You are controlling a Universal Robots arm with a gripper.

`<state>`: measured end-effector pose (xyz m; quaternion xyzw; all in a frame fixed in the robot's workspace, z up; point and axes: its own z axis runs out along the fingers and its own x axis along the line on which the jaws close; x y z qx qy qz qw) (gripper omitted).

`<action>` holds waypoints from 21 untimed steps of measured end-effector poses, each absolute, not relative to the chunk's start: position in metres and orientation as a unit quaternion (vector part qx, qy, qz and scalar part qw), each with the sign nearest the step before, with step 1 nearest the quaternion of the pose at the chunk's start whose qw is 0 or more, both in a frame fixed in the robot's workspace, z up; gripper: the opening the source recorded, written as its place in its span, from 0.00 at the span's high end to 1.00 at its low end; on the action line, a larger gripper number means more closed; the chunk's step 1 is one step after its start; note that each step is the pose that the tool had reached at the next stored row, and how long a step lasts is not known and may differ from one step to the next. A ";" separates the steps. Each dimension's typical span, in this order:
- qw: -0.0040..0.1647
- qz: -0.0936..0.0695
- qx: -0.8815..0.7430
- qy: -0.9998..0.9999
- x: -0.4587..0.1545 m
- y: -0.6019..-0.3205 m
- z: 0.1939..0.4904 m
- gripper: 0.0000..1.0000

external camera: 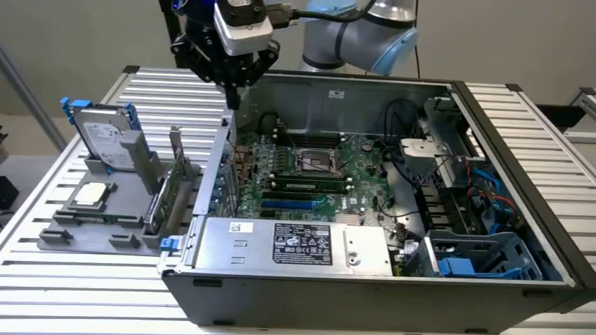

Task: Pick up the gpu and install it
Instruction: 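Reach for the gpu, then pick up the gpu and move the gpu toward the slot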

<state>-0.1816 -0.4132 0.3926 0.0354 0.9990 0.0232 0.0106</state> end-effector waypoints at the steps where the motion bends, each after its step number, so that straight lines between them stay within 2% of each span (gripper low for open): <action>1: 0.011 0.023 0.035 0.999 -0.186 -0.414 0.393 1.00; 21: 0.012 0.015 0.035 0.999 -0.277 -0.423 0.389 1.00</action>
